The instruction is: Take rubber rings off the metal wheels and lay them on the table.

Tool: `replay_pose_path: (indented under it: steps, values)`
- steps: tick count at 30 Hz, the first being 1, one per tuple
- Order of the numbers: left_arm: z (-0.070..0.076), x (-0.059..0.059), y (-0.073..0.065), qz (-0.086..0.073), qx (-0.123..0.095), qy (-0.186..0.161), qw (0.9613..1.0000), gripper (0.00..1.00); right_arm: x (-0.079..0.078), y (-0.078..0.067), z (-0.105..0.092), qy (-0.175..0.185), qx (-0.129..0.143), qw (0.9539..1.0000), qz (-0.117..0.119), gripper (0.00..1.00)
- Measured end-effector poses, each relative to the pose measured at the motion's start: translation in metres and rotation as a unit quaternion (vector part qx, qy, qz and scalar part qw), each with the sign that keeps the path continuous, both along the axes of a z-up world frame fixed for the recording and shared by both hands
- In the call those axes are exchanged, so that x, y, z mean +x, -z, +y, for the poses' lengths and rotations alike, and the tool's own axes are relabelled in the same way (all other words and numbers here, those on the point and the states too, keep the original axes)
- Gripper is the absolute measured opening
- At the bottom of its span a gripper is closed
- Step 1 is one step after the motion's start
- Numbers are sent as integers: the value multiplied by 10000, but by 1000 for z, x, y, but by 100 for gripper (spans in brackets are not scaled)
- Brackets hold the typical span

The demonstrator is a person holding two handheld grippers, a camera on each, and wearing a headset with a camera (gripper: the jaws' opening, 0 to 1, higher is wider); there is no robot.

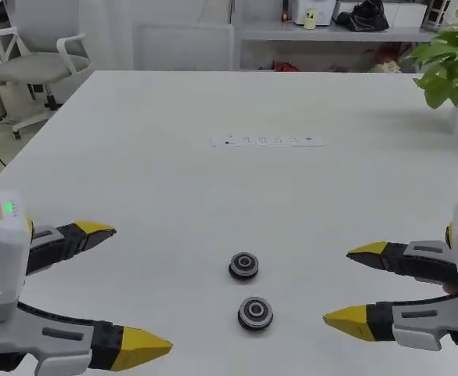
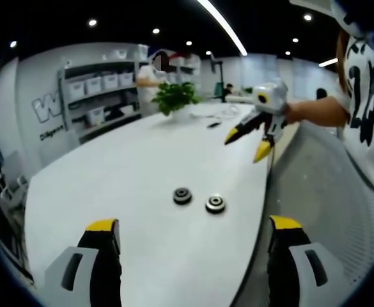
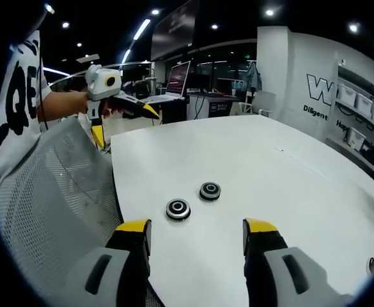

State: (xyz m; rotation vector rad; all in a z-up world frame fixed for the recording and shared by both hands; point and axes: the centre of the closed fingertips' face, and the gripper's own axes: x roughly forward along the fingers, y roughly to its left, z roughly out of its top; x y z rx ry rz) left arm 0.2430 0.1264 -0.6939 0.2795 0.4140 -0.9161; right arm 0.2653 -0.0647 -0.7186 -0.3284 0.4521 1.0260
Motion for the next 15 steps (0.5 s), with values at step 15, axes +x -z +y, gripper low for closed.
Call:
replay_pose_path:
  steps: [15]
  values:
    - [-1,15,-1,-6,-19,37,10000,97,18,3,6,-94,-34,9999,-17,56]
